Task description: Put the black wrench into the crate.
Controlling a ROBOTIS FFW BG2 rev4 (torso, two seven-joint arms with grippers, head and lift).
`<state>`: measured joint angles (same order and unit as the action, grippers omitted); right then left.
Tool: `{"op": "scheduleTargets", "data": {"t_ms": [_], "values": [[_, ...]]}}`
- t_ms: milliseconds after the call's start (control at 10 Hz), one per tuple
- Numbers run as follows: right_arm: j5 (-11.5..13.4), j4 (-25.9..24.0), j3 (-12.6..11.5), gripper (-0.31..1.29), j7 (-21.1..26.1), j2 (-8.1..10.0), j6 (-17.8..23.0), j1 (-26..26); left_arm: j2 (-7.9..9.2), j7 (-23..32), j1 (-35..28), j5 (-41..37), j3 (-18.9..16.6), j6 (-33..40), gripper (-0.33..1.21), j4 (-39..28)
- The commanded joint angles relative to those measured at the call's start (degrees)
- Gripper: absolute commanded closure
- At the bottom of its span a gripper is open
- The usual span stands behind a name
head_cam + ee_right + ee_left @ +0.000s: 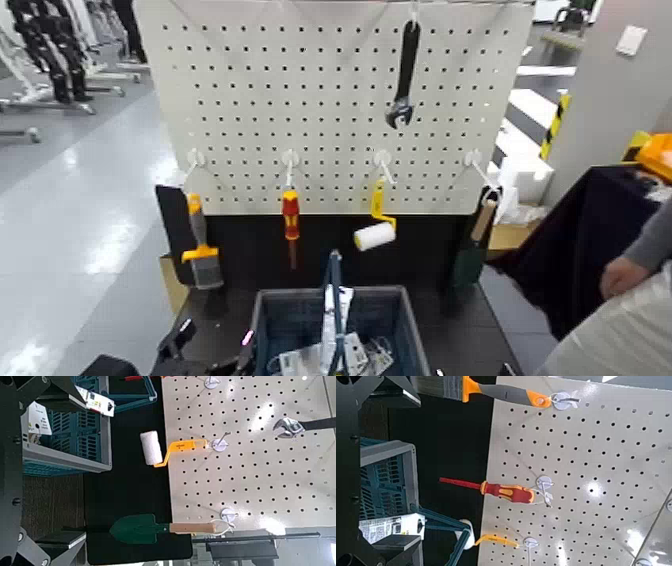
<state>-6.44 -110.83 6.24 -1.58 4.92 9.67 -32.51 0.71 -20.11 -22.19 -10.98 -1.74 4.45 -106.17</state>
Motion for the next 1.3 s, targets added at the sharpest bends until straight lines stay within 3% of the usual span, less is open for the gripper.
{"op": "scheduleTargets", "data": {"t_ms": [100,600,1300], "values": [[-0.07,0.00,0.00,0.17,-0.09,0.00,0.00,0.00,-0.10,0.16,-0.40,0.09,0.77,0.38,0.11,-0.09],[-1.12,0.00,-0.35,0.17,-1.32,0.18,-1.93,1.40,-0.10,0.16,-0.40,0.09,1.12,-0.15,0.11,-0.09],[-3.05,-0.35,-2.99,0.18,-9.84,0.18,-8.35,11.95,-0.18,0.16,-0.14,-0.09,1.38,-0.50,0.11,0.35]]}}
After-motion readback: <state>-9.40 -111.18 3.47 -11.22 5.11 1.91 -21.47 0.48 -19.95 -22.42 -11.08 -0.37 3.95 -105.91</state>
